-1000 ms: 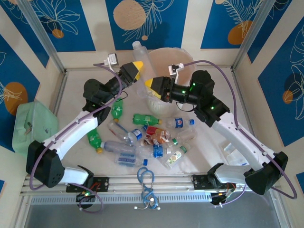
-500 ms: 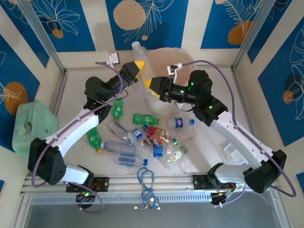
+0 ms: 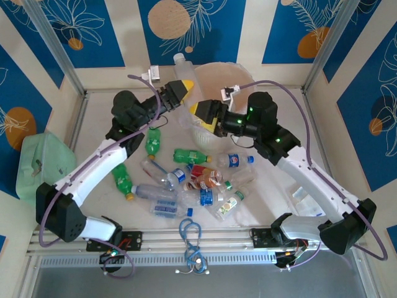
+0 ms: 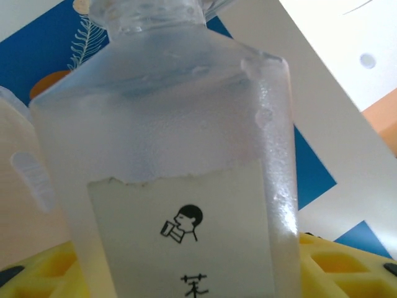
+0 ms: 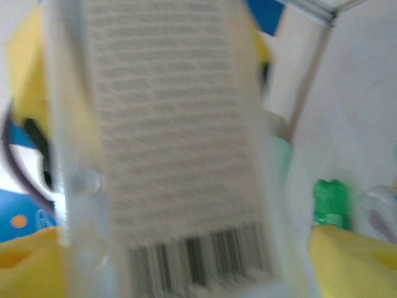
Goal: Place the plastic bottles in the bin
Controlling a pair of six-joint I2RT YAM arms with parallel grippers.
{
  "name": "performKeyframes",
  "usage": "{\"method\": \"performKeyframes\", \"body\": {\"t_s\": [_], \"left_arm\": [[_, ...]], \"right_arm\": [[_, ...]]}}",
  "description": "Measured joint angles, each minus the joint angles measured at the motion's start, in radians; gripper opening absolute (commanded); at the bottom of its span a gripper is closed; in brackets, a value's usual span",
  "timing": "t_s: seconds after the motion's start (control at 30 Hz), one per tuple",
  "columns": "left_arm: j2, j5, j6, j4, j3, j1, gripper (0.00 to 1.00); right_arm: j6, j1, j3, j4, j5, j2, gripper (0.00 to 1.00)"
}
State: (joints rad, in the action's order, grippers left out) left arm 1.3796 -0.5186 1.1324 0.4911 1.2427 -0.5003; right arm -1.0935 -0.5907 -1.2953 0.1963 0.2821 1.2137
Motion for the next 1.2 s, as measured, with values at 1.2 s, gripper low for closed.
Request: {"method": "performKeyframes", "body": {"t_s": [1.2], "left_arm": [[0.766,0.556,-0.617,-1.382,1.368,-0.153,0.52]], "right_arm": [[0.204,0.389,-0.048,0.824,-0.240,-0.380,0.92]]}}
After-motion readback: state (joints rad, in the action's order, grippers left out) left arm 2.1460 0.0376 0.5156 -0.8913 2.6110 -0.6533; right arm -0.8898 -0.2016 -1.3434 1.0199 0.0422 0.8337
